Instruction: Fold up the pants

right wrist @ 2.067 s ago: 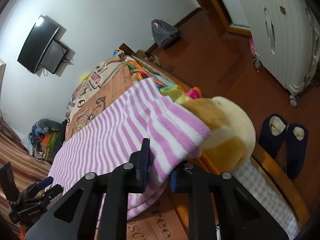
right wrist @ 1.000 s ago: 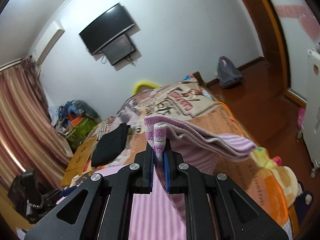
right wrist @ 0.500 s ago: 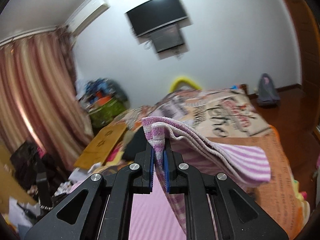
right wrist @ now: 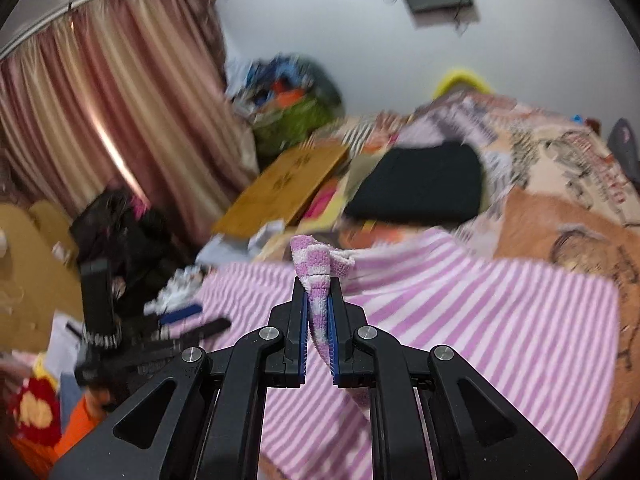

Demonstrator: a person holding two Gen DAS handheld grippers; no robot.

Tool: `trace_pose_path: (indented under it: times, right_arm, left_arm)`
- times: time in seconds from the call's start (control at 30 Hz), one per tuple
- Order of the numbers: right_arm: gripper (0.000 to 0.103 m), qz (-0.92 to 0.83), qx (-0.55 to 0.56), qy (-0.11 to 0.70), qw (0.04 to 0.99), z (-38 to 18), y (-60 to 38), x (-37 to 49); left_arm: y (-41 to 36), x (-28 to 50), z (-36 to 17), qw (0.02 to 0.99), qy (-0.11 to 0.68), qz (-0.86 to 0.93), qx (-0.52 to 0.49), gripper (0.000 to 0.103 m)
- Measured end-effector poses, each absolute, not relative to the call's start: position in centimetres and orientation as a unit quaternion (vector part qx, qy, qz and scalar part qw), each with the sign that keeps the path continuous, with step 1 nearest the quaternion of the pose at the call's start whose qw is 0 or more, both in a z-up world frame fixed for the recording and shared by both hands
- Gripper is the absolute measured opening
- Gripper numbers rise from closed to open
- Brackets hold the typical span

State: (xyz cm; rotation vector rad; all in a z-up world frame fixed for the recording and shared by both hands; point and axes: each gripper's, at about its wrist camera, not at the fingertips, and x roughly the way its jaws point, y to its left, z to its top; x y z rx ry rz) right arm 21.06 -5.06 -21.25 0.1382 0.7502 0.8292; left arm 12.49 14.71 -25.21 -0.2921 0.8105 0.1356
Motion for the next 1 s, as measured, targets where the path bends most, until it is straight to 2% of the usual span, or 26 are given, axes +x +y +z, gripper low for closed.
trace_pose_path:
  times: [0.43,0.67,0.83,1.0]
  right_arm:
    - [0.008,0.413,0.006,0.464,0.784,-28.3,-3.0,18.6]
    - [0.011,0.413,0.003,0.482,0.773,-29.4,-3.7,17.7]
    - [0.026,0.422,0.019,0.483,0.767,-28.2,-4.9,17.5]
    - [0.037,0.382,0.005,0.443,0.811,-26.0,-8.1,16.5]
  left_arm:
    - [12.5,13.6,-26.3,0.902,0.411,0.045,-0.126,0.079]
    - [10.6,14.4,-26.3,0.898,0.424,0.035,-0.112,0.079]
    - [9.1,14.3,-25.3,0.9,0.425,0.022,-0.101,0.079]
    - [6.9,14.7,-24.7,0.901,0.425,0.003,-0.091,0.079]
